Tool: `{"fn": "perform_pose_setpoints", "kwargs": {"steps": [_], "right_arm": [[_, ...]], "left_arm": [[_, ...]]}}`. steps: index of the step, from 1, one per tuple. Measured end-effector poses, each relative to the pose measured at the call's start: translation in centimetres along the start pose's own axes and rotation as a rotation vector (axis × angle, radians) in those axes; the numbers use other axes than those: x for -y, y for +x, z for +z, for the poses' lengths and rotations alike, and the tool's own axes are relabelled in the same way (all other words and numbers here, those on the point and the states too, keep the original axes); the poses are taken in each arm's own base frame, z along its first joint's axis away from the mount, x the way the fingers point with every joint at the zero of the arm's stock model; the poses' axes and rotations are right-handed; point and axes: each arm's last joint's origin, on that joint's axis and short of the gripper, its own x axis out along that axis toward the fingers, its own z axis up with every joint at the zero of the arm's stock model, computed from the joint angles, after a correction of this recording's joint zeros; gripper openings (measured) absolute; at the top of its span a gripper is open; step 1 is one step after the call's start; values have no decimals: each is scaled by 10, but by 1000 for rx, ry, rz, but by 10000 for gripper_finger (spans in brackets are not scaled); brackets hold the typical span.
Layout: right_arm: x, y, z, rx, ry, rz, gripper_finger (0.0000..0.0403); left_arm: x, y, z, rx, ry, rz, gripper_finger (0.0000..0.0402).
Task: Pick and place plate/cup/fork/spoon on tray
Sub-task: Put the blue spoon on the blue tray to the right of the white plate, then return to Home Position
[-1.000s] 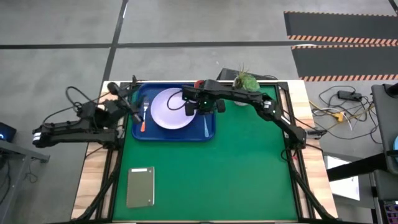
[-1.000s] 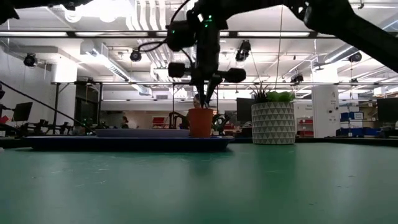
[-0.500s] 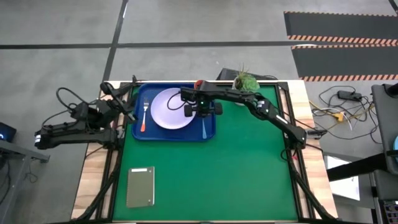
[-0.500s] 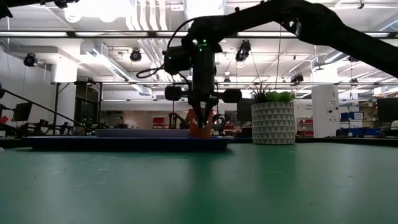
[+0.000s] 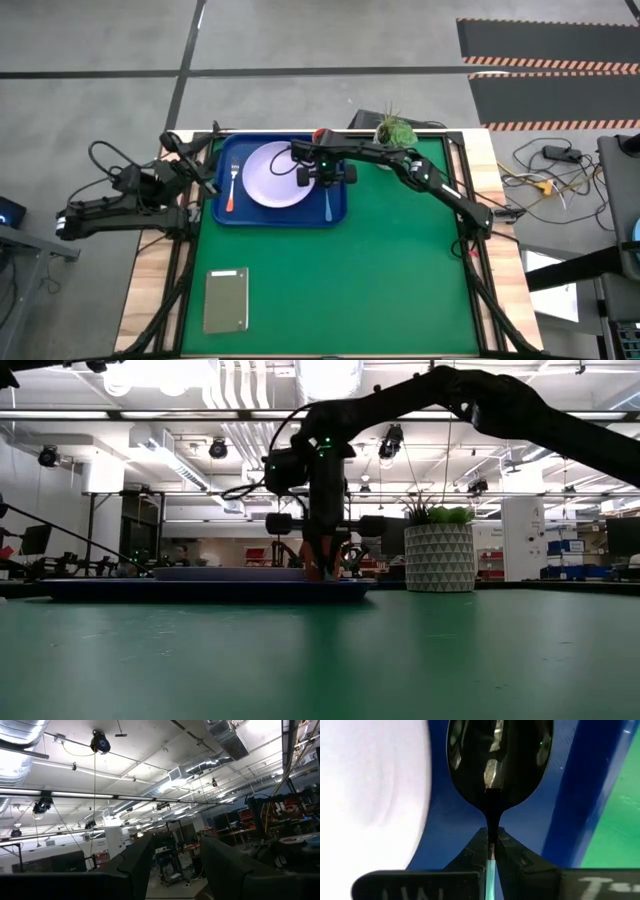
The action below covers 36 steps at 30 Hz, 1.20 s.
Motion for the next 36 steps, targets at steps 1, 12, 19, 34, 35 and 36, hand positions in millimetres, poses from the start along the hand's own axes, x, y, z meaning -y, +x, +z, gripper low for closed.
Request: {"fn": "perform_pose_setpoints", "kwargs": {"steps": [1, 12, 19, 34, 35, 36], "right_arm": [[0, 2, 0, -2, -3, -4, 12], [2, 19, 8, -31, -7, -29, 13], [2, 19, 9, -34, -21, -27, 27], [8, -28, 2, -69, -80, 64, 108], [11, -39, 0, -52, -96, 68, 109], [13, -48, -2, -30, -122, 74, 108]], "left_arm": [[0, 0, 0, 0, 0, 0, 147], [-1, -3, 0, 9, -3, 5, 147], [-2, -5, 0, 15, -6, 9, 147], [-2, -7, -1, 19, -13, 9, 147], [-2, -7, -1, 21, -15, 6, 147], [-2, -7, -1, 23, -18, 2, 147]]}}
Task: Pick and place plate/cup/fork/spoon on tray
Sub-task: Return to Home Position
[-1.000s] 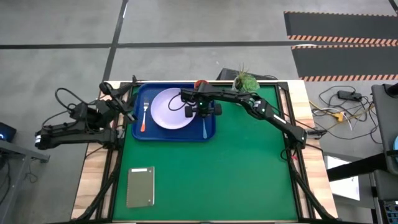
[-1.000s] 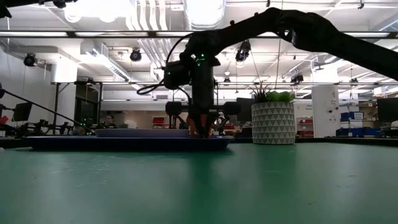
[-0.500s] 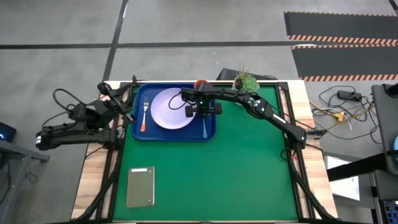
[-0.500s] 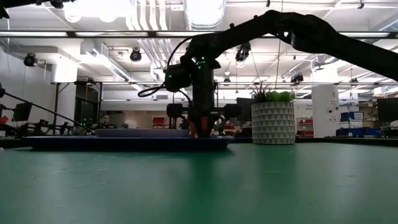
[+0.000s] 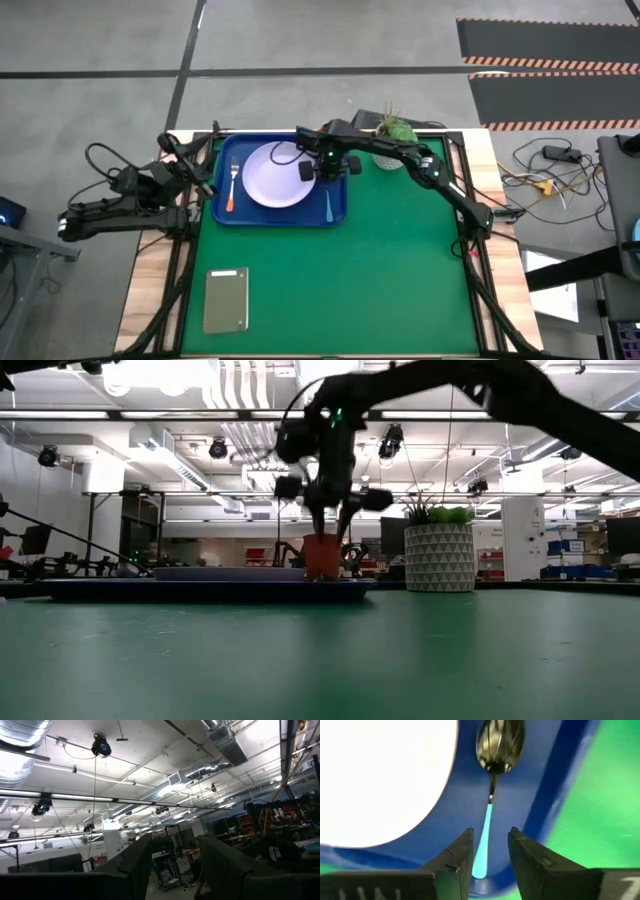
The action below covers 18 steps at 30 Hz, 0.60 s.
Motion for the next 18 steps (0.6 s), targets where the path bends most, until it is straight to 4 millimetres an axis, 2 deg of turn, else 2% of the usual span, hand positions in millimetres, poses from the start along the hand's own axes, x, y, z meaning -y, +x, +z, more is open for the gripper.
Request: {"fn": "perform_pose_setpoints", "kwargs": {"steps": [3, 7, 10, 13, 16, 18], "right_arm": [[1, -33, -16, 93, -115, 4, 102], [-5, -78, -60, 256, -385, 5, 89], [-11, -102, -105, 391, -582, -35, 74], [-16, -119, -160, 537, -770, -73, 58], [-13, -130, -210, 646, -935, -87, 43], [-8, -131, -235, 704, -1026, -91, 32]], "left_arm": [[2, 0, 0, 22, -1, -50, 147], [8, 1, 1, 92, -78, -217, 146], [15, 3, 5, 170, -167, -437, 145], [22, 7, 7, 226, -274, -663, 145], [29, 15, 4, 194, -389, -749, 145], [35, 21, -3, 132, -418, -758, 145]]}}
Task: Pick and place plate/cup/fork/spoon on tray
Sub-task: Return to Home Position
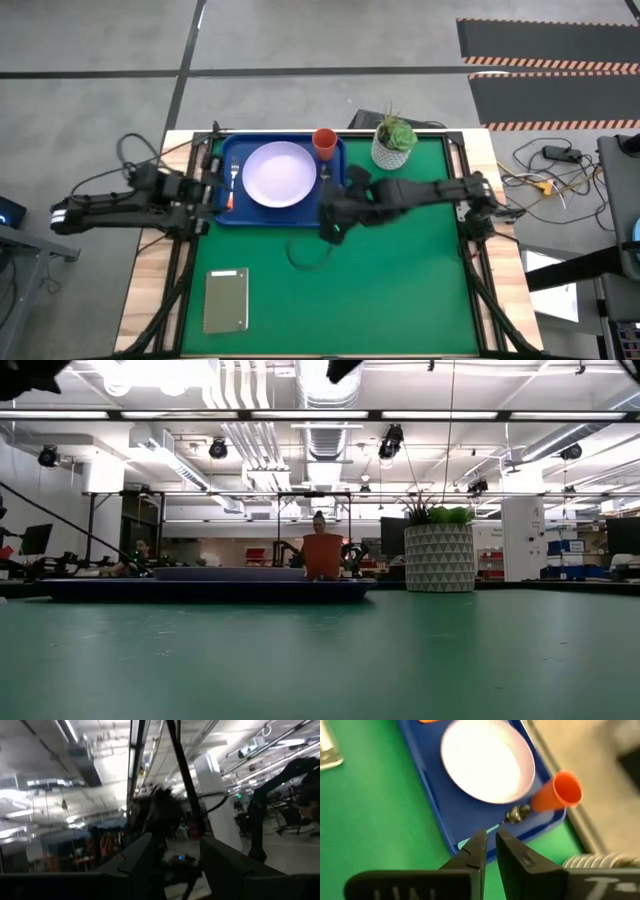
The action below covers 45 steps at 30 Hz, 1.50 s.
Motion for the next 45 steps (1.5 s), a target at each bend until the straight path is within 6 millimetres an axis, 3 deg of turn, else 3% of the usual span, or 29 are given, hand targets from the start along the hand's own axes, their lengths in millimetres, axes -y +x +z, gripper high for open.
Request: {"fn": "perform_pose_setpoints", "kwargs": {"steps": [5, 9, 14, 19, 23, 29, 42, 45], "right_arm": [[-14, -20, -27, 144, -157, 40, 12], [-1, -12, -45, 260, -213, 105, 9], [26, 9, -79, 385, -302, 295, 9], [58, 30, -123, 510, -356, 381, 9], [83, 39, -157, 616, -391, 366, 9], [111, 41, -202, 744, -353, 383, 9], [129, 35, -270, 900, -359, 363, 9], [135, 25, -283, 991, -346, 341, 9]], "left_arm": [[-10, 27, -28, -136, -114, 0, 145], [-12, 42, -57, -266, -197, -14, 138], [-12, 49, -62, -297, -215, -30, 87], [-3, 36, -66, -452, -280, -54, 11], [8, 23, -65, -548, -271, -92, 7], [19, 4, -61, -503, -258, -105, 1], [34, -34, -72, -446, -235, -89, 0], [37, -41, -77, -439, -233, -88, 0]]}}
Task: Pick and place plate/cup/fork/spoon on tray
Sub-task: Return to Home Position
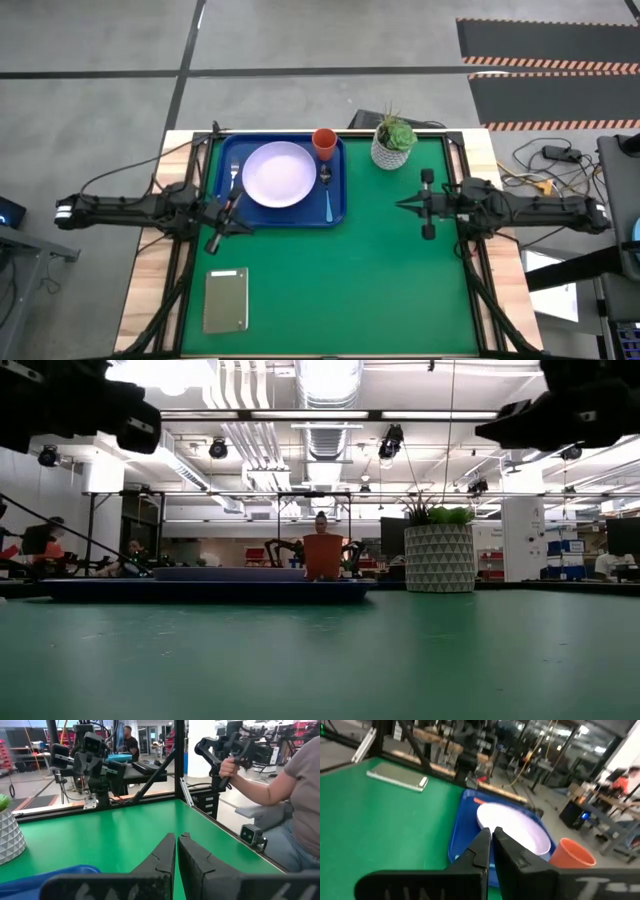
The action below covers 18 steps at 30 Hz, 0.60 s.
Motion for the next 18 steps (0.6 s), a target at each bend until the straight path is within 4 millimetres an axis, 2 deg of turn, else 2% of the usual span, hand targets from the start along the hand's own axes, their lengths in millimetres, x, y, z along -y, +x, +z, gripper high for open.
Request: {"fn": "perform_pose_setpoints", "kwargs": {"steps": [3, 11, 18], "right_arm": [[-1, -15, 1, 93, -12, -38, 9], [-6, -34, -4, 108, 18, -43, 9], [-9, -40, -9, 111, -6, -45, 9]], "left_arm": [[2, -3, -6, 10, 5, 0, 0], [3, -7, -10, 64, 28, 9, 0], [4, -8, -14, 103, 44, 14, 0]]}}
